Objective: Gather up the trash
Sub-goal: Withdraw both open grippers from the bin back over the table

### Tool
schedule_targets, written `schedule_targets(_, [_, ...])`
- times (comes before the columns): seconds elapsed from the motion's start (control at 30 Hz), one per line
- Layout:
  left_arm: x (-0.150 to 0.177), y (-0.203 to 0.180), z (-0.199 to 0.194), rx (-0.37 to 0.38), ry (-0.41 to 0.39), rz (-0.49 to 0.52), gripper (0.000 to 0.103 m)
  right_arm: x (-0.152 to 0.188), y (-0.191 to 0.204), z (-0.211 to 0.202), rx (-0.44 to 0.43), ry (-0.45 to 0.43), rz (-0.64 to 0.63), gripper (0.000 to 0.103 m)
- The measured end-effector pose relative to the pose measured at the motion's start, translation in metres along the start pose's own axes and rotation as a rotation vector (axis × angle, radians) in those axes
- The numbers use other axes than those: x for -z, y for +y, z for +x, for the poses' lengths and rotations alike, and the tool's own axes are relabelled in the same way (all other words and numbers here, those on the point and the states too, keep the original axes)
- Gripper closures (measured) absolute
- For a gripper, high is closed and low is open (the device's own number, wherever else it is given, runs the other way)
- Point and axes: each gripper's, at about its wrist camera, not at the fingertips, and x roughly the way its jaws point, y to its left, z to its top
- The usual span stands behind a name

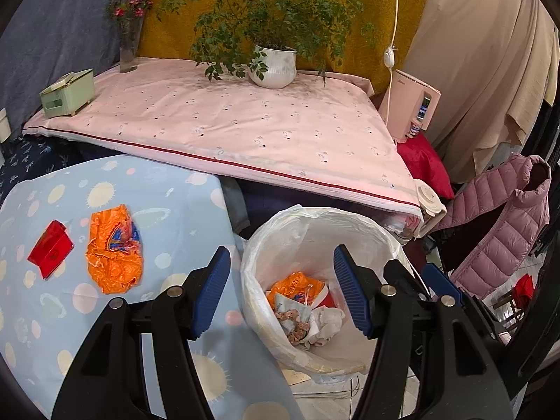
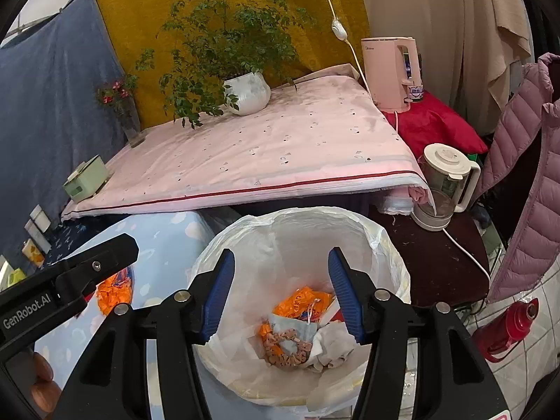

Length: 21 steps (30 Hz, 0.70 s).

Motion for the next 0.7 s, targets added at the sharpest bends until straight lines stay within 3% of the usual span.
schedule_targets(0.7, [0.005, 0.055, -0.021, -0.049, -0.027, -0.07, 0.045, 0.007, 0.046, -0.004, -0.034, 0.012, -0.064, 0.04])
